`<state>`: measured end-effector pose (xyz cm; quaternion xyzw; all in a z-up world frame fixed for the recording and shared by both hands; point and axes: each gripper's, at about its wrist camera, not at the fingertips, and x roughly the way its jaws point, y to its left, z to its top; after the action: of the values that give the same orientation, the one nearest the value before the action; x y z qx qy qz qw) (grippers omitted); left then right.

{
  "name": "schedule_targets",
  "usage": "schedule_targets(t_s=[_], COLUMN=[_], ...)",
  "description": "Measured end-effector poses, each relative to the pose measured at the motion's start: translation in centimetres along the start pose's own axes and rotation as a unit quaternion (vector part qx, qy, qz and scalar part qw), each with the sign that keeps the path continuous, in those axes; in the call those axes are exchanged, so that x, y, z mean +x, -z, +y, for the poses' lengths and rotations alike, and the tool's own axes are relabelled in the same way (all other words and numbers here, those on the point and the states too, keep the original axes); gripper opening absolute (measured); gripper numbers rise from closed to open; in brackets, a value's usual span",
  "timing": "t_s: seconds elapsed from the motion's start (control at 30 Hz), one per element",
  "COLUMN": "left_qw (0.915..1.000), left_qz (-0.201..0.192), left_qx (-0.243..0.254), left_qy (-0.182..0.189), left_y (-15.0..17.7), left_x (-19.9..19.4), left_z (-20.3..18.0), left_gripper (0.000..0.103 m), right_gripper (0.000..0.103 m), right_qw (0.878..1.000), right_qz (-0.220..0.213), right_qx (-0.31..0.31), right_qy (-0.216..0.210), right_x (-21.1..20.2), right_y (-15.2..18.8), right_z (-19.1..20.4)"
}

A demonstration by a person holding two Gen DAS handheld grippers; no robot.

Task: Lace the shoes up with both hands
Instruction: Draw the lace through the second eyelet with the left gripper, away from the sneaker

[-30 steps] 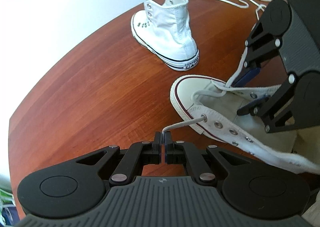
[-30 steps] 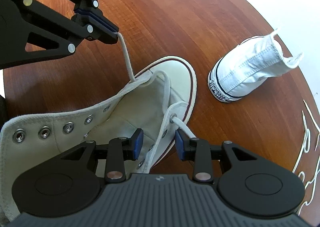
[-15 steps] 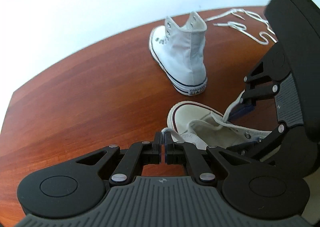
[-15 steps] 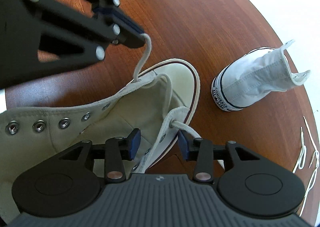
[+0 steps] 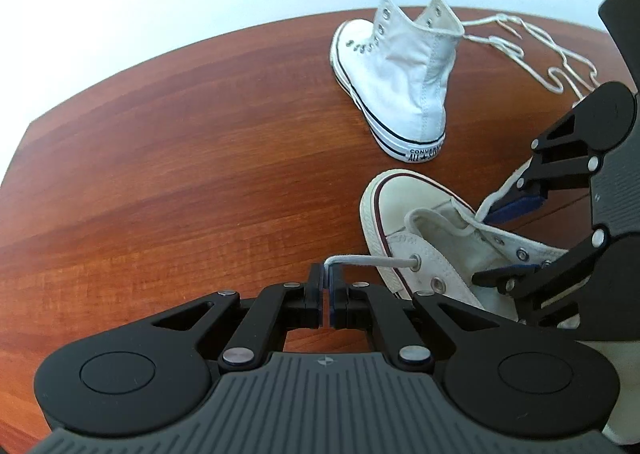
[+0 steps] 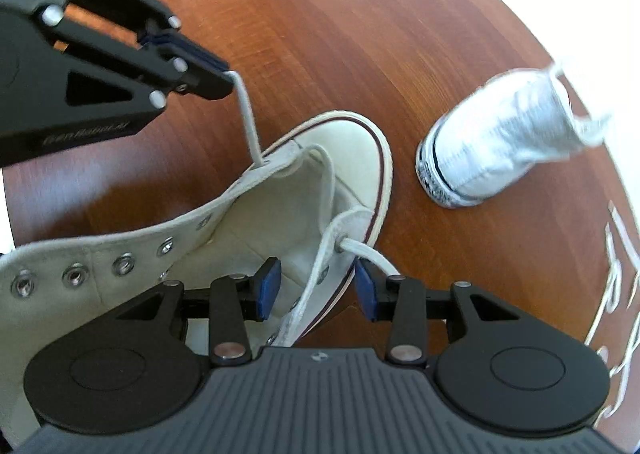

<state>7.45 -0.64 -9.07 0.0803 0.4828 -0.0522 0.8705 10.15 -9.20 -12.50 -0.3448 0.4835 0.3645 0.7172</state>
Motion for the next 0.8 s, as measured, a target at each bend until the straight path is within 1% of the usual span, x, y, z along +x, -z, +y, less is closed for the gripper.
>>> schedule_targets(t_s=[0.07,0.17,0.3,0.57,0.8], left_qw=[0.9999,0.9995,0.9991,0.9991,0.9993], left_qz=[0.005,0.008,0.012,0.006,0.002], left_qx=[0.011,0.029,0.04,0.041,0.037], left_qy=[0.0,0.002,0.008,0.008,0.0], left_y=[0.0,0.0,-0.1,-0.2,0.2], left_x=[0.2,0.1,-0.1,-0.9,-1.5], left_z=[-0.2,-0.6,-0.5,-0.2,0.2], left_gripper=[0.003,0.003,0.003,0.003,0.003], right_gripper=[0.041,0.041,0.042,0.042,0.042], right_qw=[1.0,0.999,0.999,0.999,0.999], right_qz=[-0.001,-0.006,-0.012,-0.012,-0.009], right_qx=[0.02,0.031,0.034,0.045,0.044], right_qy=[-0.007,-0.006,0.003,0.003,0.019], right_x=[0.1,0.1,0.2,-0.3,-0.4], right_y=[0.1,0.3,0.4,0.7,0.5], right_z=[-0.6,-0.8,0.1,0.5,1.2])
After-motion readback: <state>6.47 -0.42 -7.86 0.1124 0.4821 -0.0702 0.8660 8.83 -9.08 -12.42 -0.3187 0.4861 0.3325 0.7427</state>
